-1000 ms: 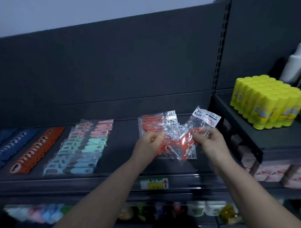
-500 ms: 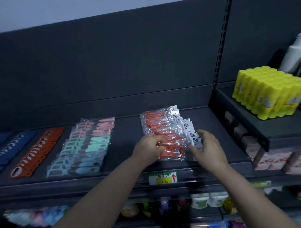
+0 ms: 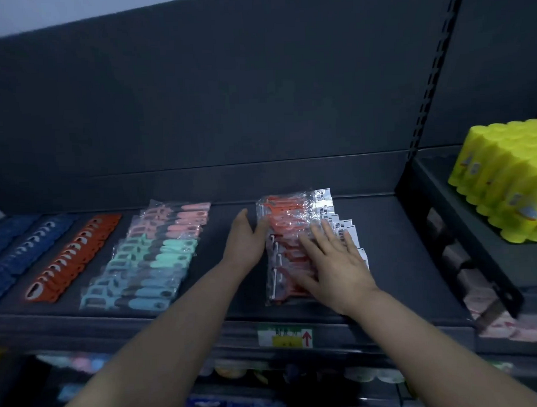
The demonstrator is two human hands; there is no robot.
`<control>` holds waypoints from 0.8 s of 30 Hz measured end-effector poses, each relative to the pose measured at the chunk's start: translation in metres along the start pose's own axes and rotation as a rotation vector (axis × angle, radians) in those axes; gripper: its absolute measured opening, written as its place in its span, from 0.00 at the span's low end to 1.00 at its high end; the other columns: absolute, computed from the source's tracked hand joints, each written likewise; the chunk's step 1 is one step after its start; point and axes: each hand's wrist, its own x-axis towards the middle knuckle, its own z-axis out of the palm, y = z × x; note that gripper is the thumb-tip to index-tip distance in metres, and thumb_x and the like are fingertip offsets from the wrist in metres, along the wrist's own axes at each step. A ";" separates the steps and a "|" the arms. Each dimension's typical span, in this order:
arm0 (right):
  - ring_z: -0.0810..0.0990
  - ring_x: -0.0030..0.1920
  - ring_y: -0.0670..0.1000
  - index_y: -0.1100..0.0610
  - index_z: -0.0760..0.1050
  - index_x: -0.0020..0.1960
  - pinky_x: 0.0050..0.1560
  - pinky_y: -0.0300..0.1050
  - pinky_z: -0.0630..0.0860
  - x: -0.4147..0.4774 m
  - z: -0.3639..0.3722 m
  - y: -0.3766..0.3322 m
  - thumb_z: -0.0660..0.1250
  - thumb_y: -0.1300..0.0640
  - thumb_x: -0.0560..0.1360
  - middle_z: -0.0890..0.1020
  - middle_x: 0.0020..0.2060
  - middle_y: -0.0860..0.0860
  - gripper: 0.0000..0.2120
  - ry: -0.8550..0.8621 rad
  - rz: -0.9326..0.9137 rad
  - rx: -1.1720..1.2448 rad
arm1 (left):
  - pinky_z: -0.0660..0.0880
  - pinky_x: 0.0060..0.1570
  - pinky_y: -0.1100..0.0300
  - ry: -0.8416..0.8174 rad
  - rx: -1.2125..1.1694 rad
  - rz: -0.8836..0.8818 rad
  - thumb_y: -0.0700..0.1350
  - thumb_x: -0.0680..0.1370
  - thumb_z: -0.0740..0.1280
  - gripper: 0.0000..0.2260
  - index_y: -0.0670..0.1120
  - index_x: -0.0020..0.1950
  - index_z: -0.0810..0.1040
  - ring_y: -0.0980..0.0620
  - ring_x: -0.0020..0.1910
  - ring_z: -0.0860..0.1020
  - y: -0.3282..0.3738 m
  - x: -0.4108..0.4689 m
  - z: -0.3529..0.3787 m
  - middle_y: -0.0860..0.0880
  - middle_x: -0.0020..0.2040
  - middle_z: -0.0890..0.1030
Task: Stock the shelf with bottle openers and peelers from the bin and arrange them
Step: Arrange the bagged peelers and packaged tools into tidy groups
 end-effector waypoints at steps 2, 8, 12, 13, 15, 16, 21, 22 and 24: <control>0.32 0.75 0.49 0.50 0.47 0.78 0.74 0.54 0.33 0.006 0.004 -0.004 0.37 0.25 0.70 0.43 0.78 0.49 0.44 0.006 -0.002 0.001 | 0.62 0.65 0.61 -0.027 -0.050 0.010 0.57 0.81 0.59 0.31 0.40 0.77 0.57 0.54 0.70 0.64 0.001 0.012 0.004 0.48 0.74 0.65; 0.27 0.73 0.50 0.50 0.41 0.78 0.73 0.54 0.31 0.016 0.009 -0.005 0.38 0.25 0.71 0.37 0.76 0.49 0.43 -0.022 0.044 0.017 | 0.55 0.73 0.54 -0.089 -0.160 -0.004 0.62 0.80 0.56 0.35 0.44 0.79 0.51 0.48 0.76 0.59 -0.003 0.061 0.012 0.45 0.78 0.59; 0.27 0.73 0.52 0.44 0.39 0.78 0.72 0.55 0.30 0.019 0.018 -0.006 0.41 0.25 0.72 0.37 0.76 0.49 0.40 -0.040 0.121 0.031 | 0.61 0.72 0.43 -0.141 -0.208 0.029 0.73 0.73 0.54 0.40 0.48 0.76 0.59 0.47 0.73 0.65 -0.006 0.073 0.031 0.47 0.75 0.66; 0.27 0.74 0.52 0.44 0.39 0.78 0.72 0.54 0.30 0.019 0.019 -0.005 0.41 0.25 0.72 0.37 0.76 0.49 0.40 -0.042 0.132 0.026 | 0.63 0.70 0.41 -0.145 -0.205 0.033 0.76 0.71 0.52 0.42 0.47 0.74 0.62 0.46 0.72 0.67 -0.009 0.077 0.039 0.46 0.73 0.68; 0.27 0.73 0.52 0.43 0.38 0.77 0.72 0.54 0.30 0.016 0.017 -0.004 0.40 0.25 0.72 0.36 0.76 0.48 0.39 -0.048 0.149 0.015 | 0.66 0.67 0.39 -0.169 -0.201 0.035 0.78 0.69 0.51 0.42 0.47 0.69 0.65 0.43 0.69 0.70 -0.012 0.084 0.054 0.44 0.69 0.72; 0.27 0.73 0.51 0.43 0.37 0.77 0.73 0.54 0.30 0.014 0.015 -0.001 0.39 0.25 0.72 0.36 0.76 0.48 0.40 -0.049 0.159 0.007 | 0.67 0.66 0.39 -0.184 -0.206 0.033 0.78 0.69 0.50 0.42 0.47 0.68 0.66 0.43 0.67 0.71 -0.010 0.084 0.060 0.45 0.68 0.73; 0.26 0.73 0.51 0.42 0.34 0.76 0.75 0.55 0.33 0.003 0.003 0.017 0.34 0.24 0.68 0.35 0.76 0.47 0.42 -0.097 0.225 -0.040 | 0.63 0.69 0.39 -0.265 -0.286 0.037 0.80 0.67 0.52 0.42 0.52 0.70 0.66 0.43 0.71 0.67 -0.002 0.083 0.087 0.48 0.71 0.70; 0.27 0.73 0.51 0.42 0.34 0.76 0.75 0.55 0.34 0.002 0.002 0.021 0.35 0.24 0.68 0.35 0.76 0.47 0.41 -0.102 0.238 -0.038 | 0.62 0.70 0.39 -0.289 -0.299 0.037 0.80 0.67 0.52 0.42 0.53 0.71 0.66 0.43 0.72 0.66 -0.002 0.083 0.093 0.48 0.72 0.69; 0.28 0.74 0.51 0.42 0.34 0.76 0.75 0.55 0.34 0.001 -0.002 0.029 0.36 0.24 0.68 0.36 0.76 0.47 0.42 -0.124 0.249 -0.035 | 0.60 0.72 0.41 -0.309 -0.306 0.056 0.79 0.67 0.52 0.43 0.52 0.73 0.63 0.45 0.74 0.63 0.010 0.075 0.094 0.48 0.75 0.66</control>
